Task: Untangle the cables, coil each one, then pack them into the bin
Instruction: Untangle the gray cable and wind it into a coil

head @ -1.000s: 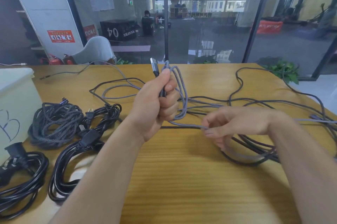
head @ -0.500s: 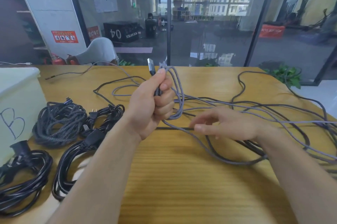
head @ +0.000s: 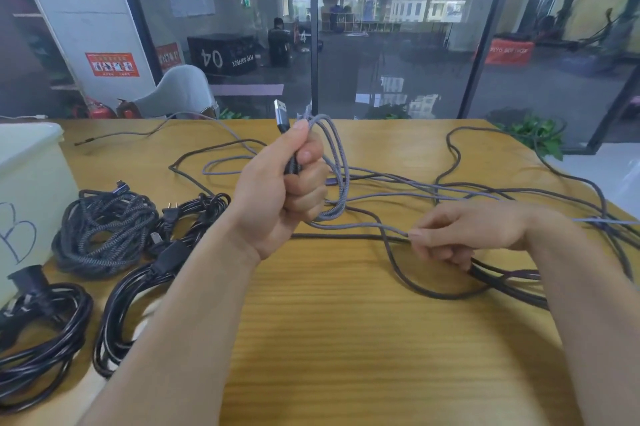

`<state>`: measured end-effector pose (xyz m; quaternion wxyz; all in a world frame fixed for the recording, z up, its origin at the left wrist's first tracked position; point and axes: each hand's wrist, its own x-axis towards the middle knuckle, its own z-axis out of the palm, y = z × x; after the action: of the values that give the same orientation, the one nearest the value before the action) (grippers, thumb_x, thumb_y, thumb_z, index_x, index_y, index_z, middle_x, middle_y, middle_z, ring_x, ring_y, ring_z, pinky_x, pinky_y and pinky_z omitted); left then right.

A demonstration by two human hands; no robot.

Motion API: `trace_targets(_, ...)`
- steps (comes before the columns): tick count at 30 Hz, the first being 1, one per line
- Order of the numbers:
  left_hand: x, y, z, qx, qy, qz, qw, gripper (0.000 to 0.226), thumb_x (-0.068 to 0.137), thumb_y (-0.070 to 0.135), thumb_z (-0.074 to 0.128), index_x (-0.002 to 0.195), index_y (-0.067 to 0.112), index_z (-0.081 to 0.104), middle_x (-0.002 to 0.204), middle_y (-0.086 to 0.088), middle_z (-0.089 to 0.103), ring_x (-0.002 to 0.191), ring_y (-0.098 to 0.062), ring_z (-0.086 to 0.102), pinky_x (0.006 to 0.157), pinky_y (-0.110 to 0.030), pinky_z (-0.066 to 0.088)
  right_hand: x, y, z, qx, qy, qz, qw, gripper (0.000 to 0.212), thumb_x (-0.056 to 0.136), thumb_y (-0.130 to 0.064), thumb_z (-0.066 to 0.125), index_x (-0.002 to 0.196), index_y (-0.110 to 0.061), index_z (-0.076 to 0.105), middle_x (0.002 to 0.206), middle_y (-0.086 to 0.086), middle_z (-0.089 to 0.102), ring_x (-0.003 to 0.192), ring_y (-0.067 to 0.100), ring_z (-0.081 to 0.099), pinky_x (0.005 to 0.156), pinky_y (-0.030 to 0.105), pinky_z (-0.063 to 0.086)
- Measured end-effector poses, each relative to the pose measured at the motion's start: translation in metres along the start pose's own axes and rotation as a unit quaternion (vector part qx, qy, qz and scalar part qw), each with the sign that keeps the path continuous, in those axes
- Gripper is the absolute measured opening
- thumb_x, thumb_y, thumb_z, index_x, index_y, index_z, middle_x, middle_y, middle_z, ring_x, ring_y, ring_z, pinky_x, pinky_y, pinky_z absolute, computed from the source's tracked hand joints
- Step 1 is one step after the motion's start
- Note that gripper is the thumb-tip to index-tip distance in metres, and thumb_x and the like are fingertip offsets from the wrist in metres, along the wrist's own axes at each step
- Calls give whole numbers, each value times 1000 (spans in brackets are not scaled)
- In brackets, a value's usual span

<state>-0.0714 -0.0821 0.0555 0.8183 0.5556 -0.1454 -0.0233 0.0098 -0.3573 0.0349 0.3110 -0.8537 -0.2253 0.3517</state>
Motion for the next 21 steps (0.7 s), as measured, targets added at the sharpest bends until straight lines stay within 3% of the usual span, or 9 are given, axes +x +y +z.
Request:
trace_targets(3, 0, -4, 6, 10, -21, -24, 999, 42, 108, 42, 33, 71, 24, 35, 47, 12, 20, 40, -7, 12, 41, -23, 14, 6, -3, -1, -134, 160, 64, 976, 58, 82, -78, 61, 64, -22, 63, 58, -5, 51, 57, 15, 48, 60, 30, 47)
trace_targets(6, 2, -14, 13, 48, -48, -59, 996, 42, 108, 41, 33, 70, 23, 35, 48, 11, 20, 42, -8, 13, 44, -26, 12, 17, -16, 7, -277, 352, 136, 884, 78, 62, -99, 53, 57, -21, 44, 52, -5, 45, 52, 17, 48, 53, 29, 39)
trace_targets(8, 2, -18, 17, 64, -68, -72, 993, 41, 107, 42, 34, 70, 23, 36, 48, 11, 21, 42, -8, 14, 46, -28, 11, 21, -26, 14, -291, 441, 124, 840, 78, 64, -98, 54, 59, -21, 39, 51, -5, 45, 51, 18, 47, 50, 28, 35)
trace_targets(10, 3, -21, 19, 85, -79, -86, 989, 41, 107, 42, 34, 71, 22, 36, 49, 10, 21, 43, -9, 14, 48, -30, 10, 23, -29, 19, -266, 491, 87, 825, 74, 71, -89, 60, 58, -19, 41, 51, -4, 45, 51, 19, 45, 48, 29, 32)
trace_targets(13, 3, -25, 22, 135, -82, -90, 983, 44, 111, 38, 30, 71, 21, 36, 51, 8, 20, 45, -10, 12, 47, -28, 9, 26, -23, 21, -107, 505, 2, 857, 56, 86, -64, 72, 64, -14, 58, 54, -3, 50, 54, 18, 45, 51, 31, 31)
trace_targets(17, 5, -30, 23, 197, -72, -87, 974, 43, 112, 36, 32, 73, 20, 35, 55, 3, 17, 48, -13, 11, 46, -25, 11, 23, -28, 18, 211, 366, -61, 904, 22, 100, -23, 62, 87, -9, 74, 76, 4, 54, 61, 15, 45, 55, 29, 50)
trace_targets(19, 6, -33, 23, 211, -77, -87, 971, 42, 113, 36, 32, 74, 20, 36, 56, 2, 16, 49, -14, 11, 46, -24, 12, 22, -29, 15, 284, 313, -93, 902, 22, 98, -10, 56, 97, -8, 78, 90, 7, 64, 71, 14, 50, 66, 31, 60)
trace_targets(21, 7, -34, 22, 222, -71, -88, 968, 42, 113, 35, 33, 74, 21, 36, 57, 1, 17, 50, -15, 11, 47, -27, 10, 21, -26, 12, 272, 305, -111, 906, 31, 97, -7, 53, 100, -15, 83, 103, 9, 69, 85, 18, 52, 82, 37, 62)
